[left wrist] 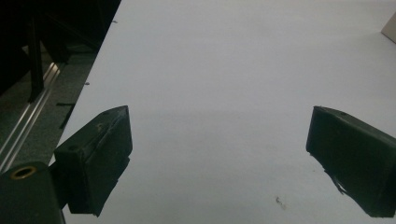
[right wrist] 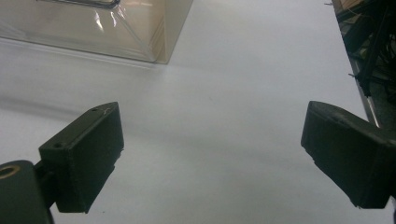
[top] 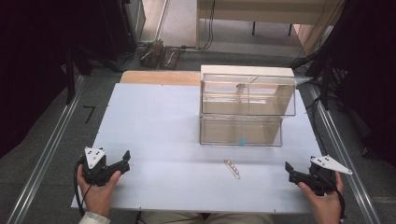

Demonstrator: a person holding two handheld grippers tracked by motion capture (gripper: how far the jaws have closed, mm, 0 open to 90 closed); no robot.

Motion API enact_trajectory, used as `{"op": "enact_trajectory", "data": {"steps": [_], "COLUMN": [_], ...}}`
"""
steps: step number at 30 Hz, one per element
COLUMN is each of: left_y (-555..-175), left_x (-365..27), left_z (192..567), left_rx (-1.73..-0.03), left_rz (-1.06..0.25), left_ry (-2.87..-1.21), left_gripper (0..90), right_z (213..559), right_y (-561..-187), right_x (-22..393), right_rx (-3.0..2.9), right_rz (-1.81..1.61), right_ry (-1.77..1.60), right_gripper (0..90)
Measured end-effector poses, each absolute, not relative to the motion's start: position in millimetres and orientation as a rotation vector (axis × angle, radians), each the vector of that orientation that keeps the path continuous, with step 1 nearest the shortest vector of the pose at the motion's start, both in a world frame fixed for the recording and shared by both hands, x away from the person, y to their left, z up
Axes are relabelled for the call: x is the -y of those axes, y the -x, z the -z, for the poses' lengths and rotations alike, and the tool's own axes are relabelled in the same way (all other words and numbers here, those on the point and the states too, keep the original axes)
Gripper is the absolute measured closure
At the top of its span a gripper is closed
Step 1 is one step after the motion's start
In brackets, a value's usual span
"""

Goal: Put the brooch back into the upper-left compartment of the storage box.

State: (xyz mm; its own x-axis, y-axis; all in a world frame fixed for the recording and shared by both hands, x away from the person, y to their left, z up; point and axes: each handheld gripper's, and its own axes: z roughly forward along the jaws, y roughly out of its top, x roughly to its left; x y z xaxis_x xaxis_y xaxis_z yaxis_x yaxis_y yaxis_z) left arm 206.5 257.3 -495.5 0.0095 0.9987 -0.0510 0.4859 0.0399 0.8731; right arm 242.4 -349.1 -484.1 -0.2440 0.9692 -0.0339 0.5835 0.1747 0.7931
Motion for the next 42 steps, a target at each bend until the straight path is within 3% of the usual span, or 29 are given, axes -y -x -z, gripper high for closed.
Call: {"op": "enact_trajectory", "data": {"steps": [42], "left_y": [-206.9], "left_x": [-256.5], "left_z": [495.9], "left_rx": [-1.575], "left_rz": [-0.868], "left_ry": [-1.549], "left_gripper": [6.3], "right_z": [489.5], "right_y": [-244.6], "right_x": [309.2], "right_rx": [-2.083], "right_rz": [-0.955], "right_ry": [-1.365], "right_gripper": [5.2]}}
